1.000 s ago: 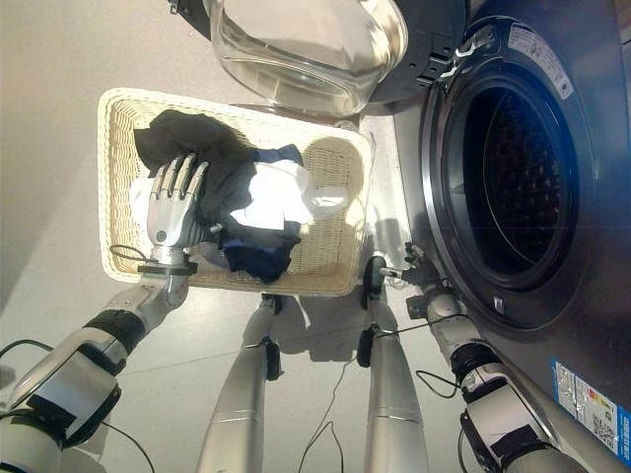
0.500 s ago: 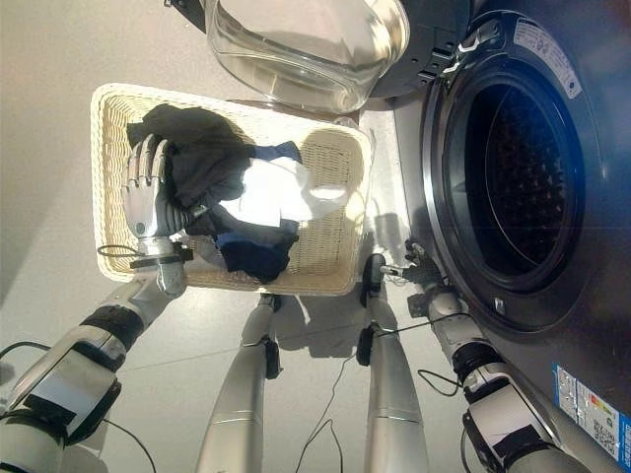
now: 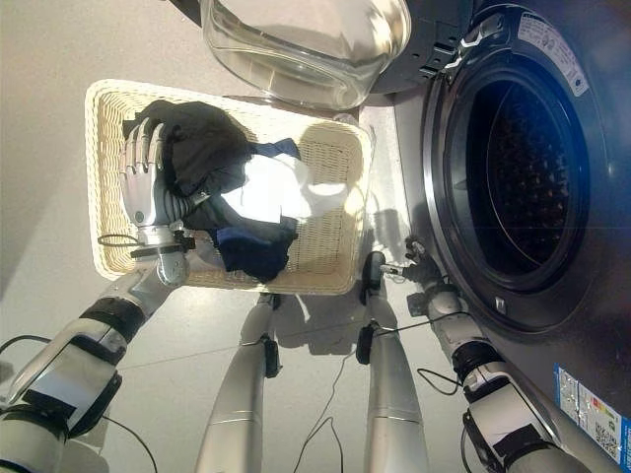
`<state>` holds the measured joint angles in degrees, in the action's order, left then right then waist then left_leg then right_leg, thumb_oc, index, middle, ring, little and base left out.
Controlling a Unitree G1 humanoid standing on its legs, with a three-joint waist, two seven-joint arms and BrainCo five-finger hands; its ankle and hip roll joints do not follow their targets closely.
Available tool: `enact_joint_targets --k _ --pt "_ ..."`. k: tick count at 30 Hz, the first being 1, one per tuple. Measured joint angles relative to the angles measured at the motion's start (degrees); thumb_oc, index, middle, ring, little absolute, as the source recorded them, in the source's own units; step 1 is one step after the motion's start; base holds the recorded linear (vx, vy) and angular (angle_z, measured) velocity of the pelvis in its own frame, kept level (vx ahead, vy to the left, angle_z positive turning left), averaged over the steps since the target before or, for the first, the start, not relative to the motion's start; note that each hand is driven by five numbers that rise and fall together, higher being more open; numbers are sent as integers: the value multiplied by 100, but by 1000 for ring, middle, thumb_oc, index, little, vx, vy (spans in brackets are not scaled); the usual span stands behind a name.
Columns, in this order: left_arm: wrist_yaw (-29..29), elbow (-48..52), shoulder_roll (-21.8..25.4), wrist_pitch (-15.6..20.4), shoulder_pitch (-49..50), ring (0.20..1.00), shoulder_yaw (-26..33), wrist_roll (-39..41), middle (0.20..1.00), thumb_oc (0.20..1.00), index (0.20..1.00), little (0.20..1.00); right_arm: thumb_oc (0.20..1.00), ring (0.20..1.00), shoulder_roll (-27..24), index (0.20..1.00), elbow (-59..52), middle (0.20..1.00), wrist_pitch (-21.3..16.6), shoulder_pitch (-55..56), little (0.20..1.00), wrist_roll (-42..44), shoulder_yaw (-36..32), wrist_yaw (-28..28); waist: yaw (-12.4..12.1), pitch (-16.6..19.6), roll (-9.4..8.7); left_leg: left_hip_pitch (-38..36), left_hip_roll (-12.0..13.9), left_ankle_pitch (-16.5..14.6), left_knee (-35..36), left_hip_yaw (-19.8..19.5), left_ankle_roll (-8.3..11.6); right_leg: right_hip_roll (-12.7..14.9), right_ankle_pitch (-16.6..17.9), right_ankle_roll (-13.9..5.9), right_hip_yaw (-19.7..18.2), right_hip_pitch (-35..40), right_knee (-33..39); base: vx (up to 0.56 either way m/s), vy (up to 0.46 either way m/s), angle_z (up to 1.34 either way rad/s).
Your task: Put the clothes into the washing machine.
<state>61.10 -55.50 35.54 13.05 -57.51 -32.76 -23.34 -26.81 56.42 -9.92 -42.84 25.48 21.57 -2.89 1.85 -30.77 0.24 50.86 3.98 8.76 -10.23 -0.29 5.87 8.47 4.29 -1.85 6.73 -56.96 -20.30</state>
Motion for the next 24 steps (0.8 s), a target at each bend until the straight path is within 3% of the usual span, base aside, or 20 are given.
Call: enact_joint_targets --k 5,16,18,19,24 --pt "-467 -44 87 -62 -178 1000 -210 234 1000 1000 1000 1000 1000 1000 -4 1000 10 1000 1 -53 1000 0 121 18 52 1 -3 0 1 0 -17 4 0 -1 -5 -7 -5 -1 -12 0 7 0" --pt "-1860 -358 104 -675 -645 1000 -455 1194 1000 1000 1000 1000 1000 1000 -110 1000 23 1000 16 -145 1000 2 274 66 144 2 -3 86 0 -9 -41 18 -14 -2 -4 -7 -21 -96 -35 -1 17 0" --pt "-2057 -436 103 -772 -725 583 -460 1402 583 583 583 583 1000 1000 -111 1000 20 1000 17 -212 1000 2 314 76 178 2 -3 103 -2 0 -43 21 0 -1 7 7 -23 -114 -35 0 0 0" --pt "-2156 -447 102 -829 -759 206 -478 1538 206 206 206 206 1000 1000 -112 1000 19 1000 17 -239 1000 3 337 85 183 2 -3 103 0 0 -42 21 0 -3 12 15 -23 -115 -35 0 0 0" --pt "-2415 -643 101 -1037 -969 200 -478 1822 200 200 200 200 1000 1000 -116 1000 17 1000 17 -336 1000 64 366 109 202 2 -3 103 3 0 -44 25 1 -9 11 13 -24 -118 -39 0 0 0"
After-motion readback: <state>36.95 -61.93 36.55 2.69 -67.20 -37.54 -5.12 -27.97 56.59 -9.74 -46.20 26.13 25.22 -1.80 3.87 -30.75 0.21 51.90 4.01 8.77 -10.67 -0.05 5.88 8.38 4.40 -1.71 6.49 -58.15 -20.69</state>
